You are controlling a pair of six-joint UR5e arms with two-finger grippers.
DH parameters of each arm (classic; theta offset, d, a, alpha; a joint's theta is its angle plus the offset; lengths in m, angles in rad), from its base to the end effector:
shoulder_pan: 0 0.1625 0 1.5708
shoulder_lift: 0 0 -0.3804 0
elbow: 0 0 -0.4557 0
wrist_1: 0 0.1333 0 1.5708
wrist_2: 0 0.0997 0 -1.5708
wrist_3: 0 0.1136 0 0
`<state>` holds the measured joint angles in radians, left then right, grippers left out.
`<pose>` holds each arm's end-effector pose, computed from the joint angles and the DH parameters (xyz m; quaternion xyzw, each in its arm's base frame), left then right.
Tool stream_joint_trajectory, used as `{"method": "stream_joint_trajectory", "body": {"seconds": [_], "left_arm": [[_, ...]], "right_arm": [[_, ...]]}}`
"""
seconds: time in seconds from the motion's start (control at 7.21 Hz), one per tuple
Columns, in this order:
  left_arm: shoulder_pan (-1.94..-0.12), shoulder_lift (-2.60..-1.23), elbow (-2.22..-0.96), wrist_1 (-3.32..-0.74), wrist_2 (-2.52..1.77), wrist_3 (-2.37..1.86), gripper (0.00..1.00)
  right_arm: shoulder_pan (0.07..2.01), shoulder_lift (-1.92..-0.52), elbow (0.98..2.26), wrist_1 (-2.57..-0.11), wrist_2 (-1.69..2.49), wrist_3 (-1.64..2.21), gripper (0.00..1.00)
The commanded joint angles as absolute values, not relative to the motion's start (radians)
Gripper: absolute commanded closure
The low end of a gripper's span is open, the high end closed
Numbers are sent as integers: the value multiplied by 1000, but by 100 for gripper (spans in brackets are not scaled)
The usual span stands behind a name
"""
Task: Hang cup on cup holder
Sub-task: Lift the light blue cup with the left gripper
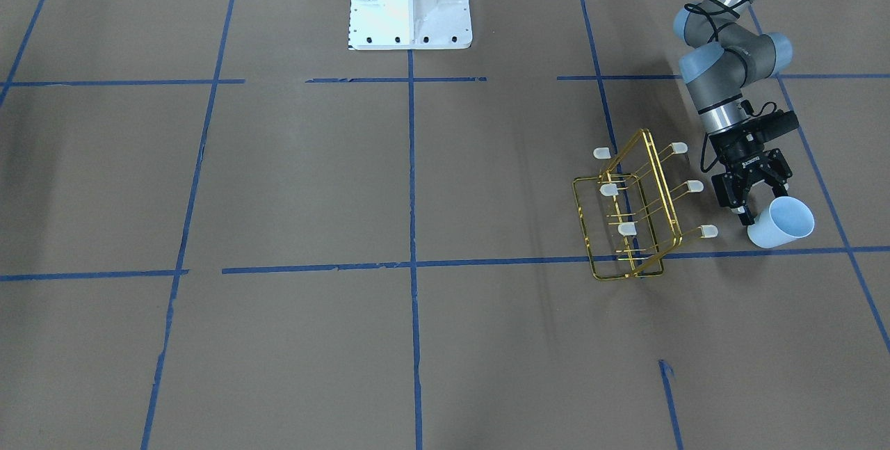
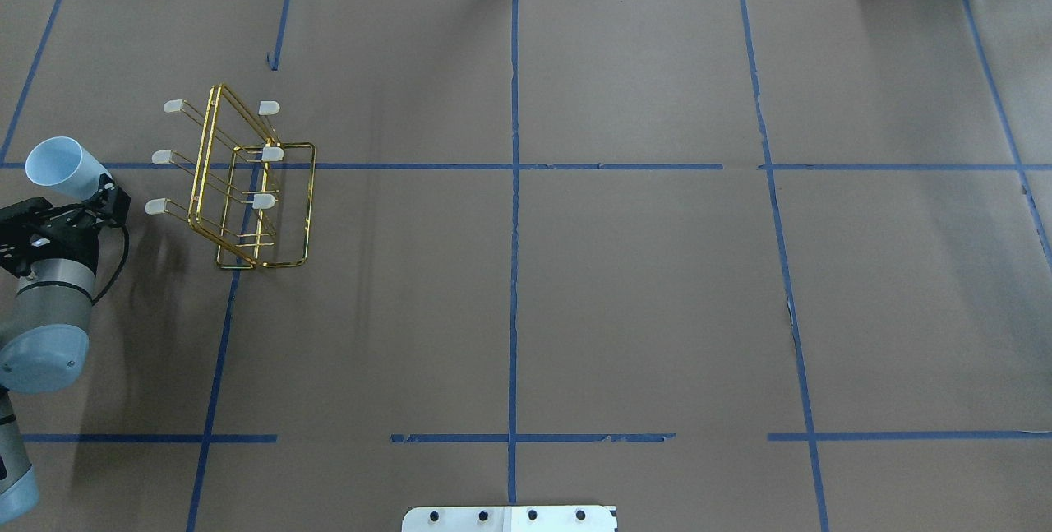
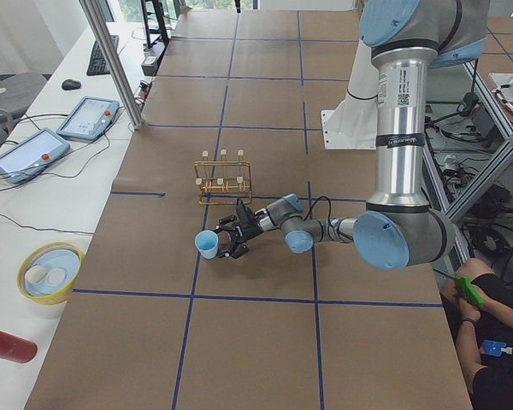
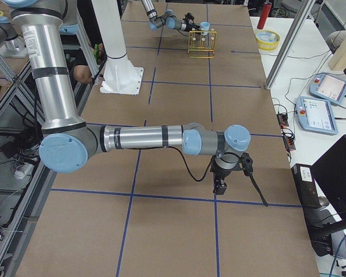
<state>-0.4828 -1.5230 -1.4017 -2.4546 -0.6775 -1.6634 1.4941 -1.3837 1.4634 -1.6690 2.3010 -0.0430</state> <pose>0.3835 -0.4514 0.6348 0.4576 0.2105 -0.3774 0.7771 0.0096 -0.6257 0.5864 -0.0147 -0.3568 -0.0526 0.9326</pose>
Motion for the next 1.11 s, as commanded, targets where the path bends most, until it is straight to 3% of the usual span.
{"method": "stream_joint_trajectory", "body": {"seconds": [0.0, 0.97], "left_arm": [[-489, -1523, -1384, -2456, -678, -1664, 0], [-558, -1597, -1333, -2442, -727, -1657, 0]], "right_arm": [[1493, -1384, 1463, -1669, 2301, -43, 0], [1493, -1384, 1463, -1669, 2301, -43, 0]]}}
